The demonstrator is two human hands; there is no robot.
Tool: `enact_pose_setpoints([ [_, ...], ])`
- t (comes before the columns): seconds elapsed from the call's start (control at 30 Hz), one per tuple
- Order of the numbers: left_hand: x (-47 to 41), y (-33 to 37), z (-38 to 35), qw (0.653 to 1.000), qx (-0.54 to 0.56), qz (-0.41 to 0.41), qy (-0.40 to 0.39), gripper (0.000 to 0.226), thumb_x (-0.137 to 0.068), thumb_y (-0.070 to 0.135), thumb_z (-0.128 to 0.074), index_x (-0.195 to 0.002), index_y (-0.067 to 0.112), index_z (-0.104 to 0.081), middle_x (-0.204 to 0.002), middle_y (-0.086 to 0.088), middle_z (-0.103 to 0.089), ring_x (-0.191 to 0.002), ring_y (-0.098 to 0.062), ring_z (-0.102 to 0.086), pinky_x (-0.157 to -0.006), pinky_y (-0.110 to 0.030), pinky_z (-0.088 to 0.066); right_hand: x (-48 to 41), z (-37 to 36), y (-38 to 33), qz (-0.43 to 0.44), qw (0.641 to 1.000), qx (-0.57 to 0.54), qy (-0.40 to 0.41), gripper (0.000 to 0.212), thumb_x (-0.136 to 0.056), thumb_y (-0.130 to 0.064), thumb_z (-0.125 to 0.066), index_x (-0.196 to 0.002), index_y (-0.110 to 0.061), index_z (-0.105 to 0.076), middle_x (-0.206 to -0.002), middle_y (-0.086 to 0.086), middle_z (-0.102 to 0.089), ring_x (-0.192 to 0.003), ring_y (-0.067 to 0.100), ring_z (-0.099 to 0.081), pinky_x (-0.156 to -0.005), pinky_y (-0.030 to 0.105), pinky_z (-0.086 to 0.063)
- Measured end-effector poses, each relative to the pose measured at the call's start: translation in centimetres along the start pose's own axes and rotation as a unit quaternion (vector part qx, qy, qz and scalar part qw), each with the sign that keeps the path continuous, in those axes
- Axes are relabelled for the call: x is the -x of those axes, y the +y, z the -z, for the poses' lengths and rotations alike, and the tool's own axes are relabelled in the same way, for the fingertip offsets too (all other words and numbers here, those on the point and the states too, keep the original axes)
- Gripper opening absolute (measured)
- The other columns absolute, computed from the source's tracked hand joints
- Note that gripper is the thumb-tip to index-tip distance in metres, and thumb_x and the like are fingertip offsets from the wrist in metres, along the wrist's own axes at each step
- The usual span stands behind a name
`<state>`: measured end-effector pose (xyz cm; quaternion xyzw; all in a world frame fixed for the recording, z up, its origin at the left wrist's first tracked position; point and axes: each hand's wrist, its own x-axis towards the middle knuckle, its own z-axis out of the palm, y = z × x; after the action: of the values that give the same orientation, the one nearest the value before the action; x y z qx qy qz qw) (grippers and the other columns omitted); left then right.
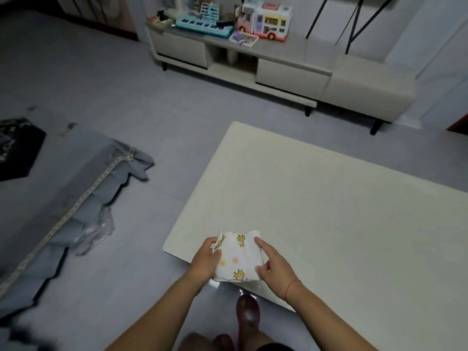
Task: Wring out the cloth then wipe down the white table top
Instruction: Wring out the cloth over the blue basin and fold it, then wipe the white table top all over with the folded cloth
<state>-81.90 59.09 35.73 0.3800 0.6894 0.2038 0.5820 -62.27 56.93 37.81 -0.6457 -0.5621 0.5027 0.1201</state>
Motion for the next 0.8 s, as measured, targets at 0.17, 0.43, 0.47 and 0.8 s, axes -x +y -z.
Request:
enact_pose_setpoints([
  [0.17, -3.8, -3.5, 2.5, 0.999, -0.033, 0.038, 0.004, 0.026, -0.098, 0.012, -0.041, -0.119, 0.026, -0.046, -0.108, -0.007, -0.062, -0.095, -0.023, -0.062, -0.080, -0.033, -0.052, -4.3, -4.2, 0.2, -0.014, 0.998, 0.036, -0.050, 0.068, -0.090, -0.007, -0.052, -0.148, -0.028, -0.024, -0.147, 0.000, -0.039, -0.107, 0.025, -0.053, -0.103, 0.026, -0.035],
  [0.43, -11.8, -7.4, 7.8, 0.988, -0.129, 0.067, -0.052, 0.033, -0.101, 0.018, -0.037, -0.133, 0.025, -0.039, -0.125, -0.009, -0.056, -0.092, -0.016, -0.059, -0.071, -0.024, -0.049, -10.1, -12.1, -1.1, -0.091, 0.995, -0.029, -0.034, 0.064, -0.093, -0.009, -0.052, -0.148, -0.027, -0.024, -0.152, -0.007, -0.029, -0.133, 0.016, -0.040, -0.112, 0.033, -0.032],
  [0.47, -13.0, -7.8, 8.7, 0.986, -0.144, 0.063, -0.054, 0.035, -0.101, 0.017, -0.037, -0.135, 0.024, -0.039, -0.128, -0.010, -0.056, -0.094, -0.018, -0.058, -0.073, -0.025, -0.047, -10.9, -13.3, -1.4, -0.103, 0.994, -0.042, -0.022, 0.064, -0.093, -0.009, -0.052, -0.147, -0.027, -0.025, -0.152, -0.007, -0.031, -0.132, 0.017, -0.042, -0.112, 0.034, -0.033],
  [0.8, -21.7, -12.4, 13.5, 0.963, -0.242, -0.001, -0.115, 0.046, -0.099, 0.011, -0.036, -0.144, 0.025, -0.034, -0.142, -0.007, -0.047, -0.120, -0.024, -0.050, -0.098, -0.032, -0.041, -17.8, -23.9, -1.4, -0.177, 0.974, -0.087, 0.110, 0.061, -0.093, -0.011, -0.045, -0.142, -0.043, -0.026, -0.136, -0.025, -0.035, -0.121, 0.006, -0.043, -0.101, 0.015, -0.031],
])
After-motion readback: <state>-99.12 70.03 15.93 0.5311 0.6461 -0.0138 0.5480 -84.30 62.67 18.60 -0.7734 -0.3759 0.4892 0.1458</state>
